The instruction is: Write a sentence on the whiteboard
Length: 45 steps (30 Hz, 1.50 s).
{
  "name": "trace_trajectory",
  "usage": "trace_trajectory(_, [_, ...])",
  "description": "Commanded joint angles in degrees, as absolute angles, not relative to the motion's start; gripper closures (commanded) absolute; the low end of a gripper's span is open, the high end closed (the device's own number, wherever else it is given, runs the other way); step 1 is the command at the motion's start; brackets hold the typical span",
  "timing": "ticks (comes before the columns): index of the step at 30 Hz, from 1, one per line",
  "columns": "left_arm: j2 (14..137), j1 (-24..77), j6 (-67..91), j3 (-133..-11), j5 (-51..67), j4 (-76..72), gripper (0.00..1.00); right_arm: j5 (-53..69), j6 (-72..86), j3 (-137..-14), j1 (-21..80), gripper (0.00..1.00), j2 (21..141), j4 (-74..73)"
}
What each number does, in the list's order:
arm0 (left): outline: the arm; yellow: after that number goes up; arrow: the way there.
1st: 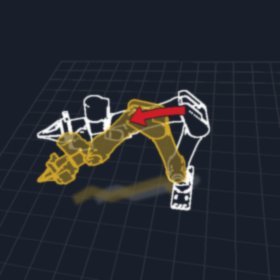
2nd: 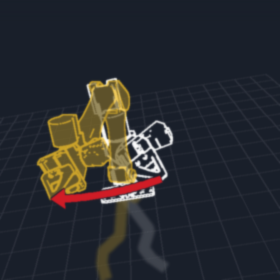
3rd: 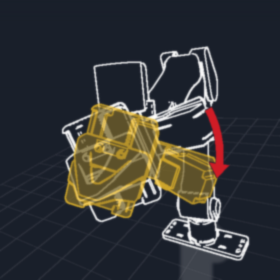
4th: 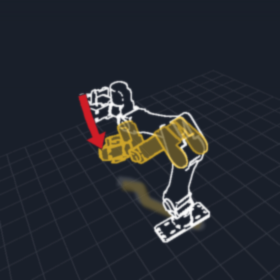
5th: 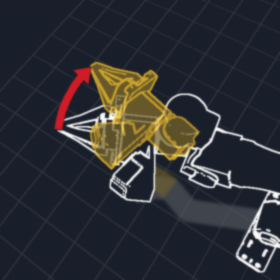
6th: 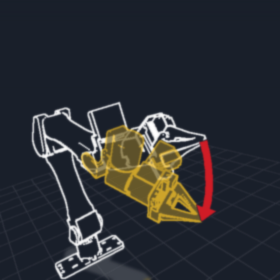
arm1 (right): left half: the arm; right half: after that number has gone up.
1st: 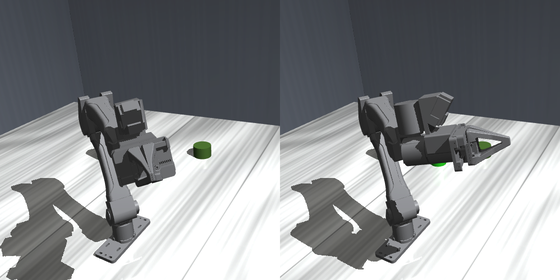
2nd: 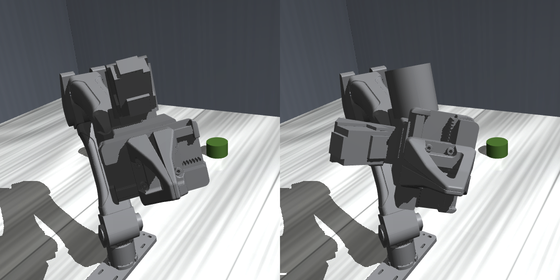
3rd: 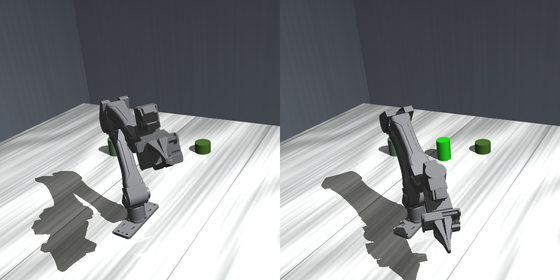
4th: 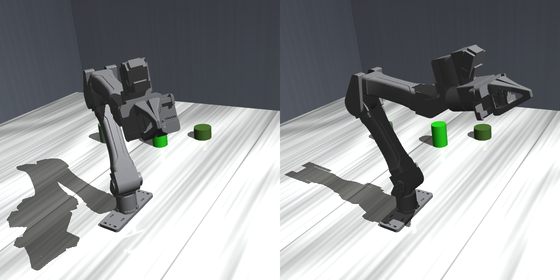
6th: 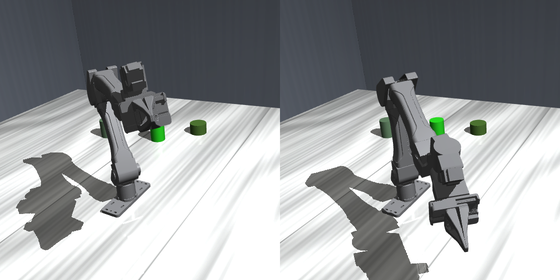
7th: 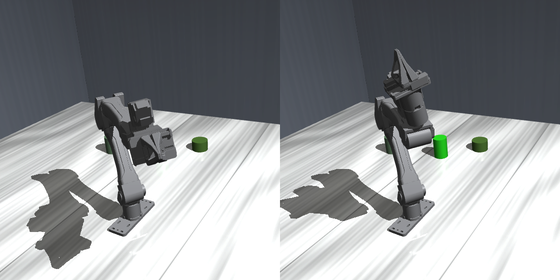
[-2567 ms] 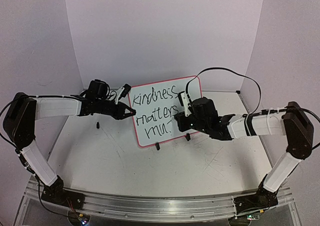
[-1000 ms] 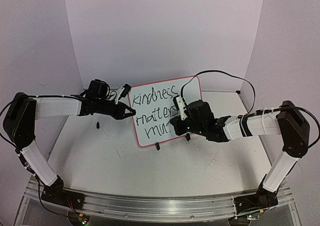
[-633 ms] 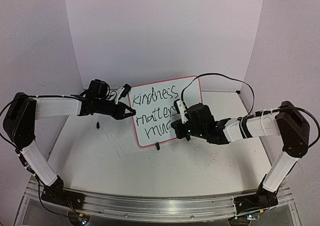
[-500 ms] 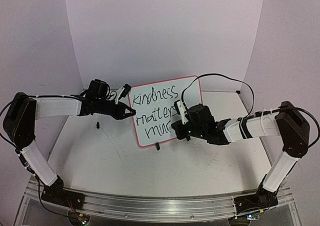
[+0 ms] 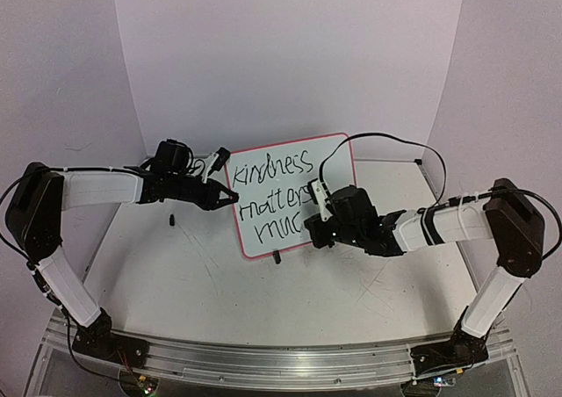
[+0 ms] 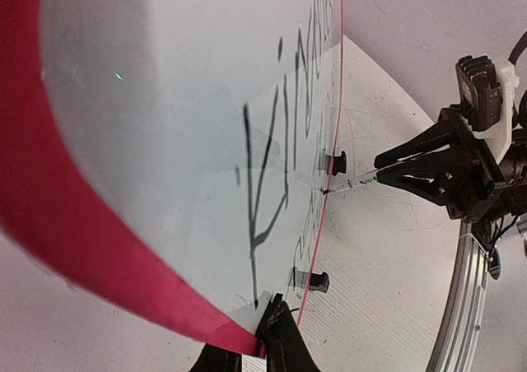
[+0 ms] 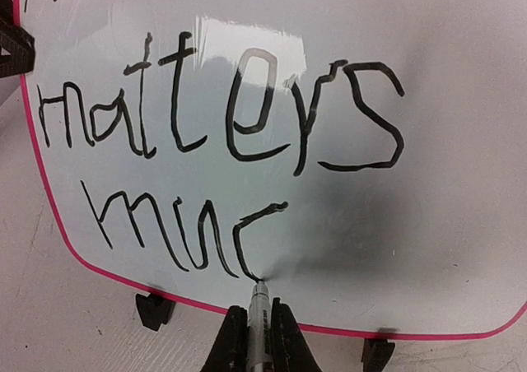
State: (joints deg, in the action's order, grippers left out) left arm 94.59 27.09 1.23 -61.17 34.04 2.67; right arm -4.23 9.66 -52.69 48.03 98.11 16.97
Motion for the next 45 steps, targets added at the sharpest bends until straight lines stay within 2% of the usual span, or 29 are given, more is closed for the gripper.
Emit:
trace_trajectory(1, [96.0, 26.4, -4.9, -62.2, 19.3, 5.4, 1.00, -10.3, 8.1, -52.6, 46.8, 1.00, 96.4, 16.2])
trace_trajectory(9, [96.3, 26.5, -5.0, -62.2, 19.2, 5.4, 1.00, -11.9, 7.1, -54.3, 46.8, 1.00, 92.1, 15.6])
trace_trajectory(14, [96.2, 26.5, -5.1, -62.2, 19.0, 5.6, 1.00, -1.2, 6.6, -53.8, 46.7, 1.00, 86.9, 15.5])
trace_trajectory(20, [96.2, 26.5, -5.4, -62.3, 18.8, 5.7, 1.00, 1.7, 2.4, -52.5, 45.5, 1.00, 87.6, 17.9])
trace_trajectory(45, [96.1, 26.8, -5.5, -62.1, 18.6, 5.7, 1.00, -1.7, 0.5, -56.6, 45.3, 1.00, 91.2, 16.3])
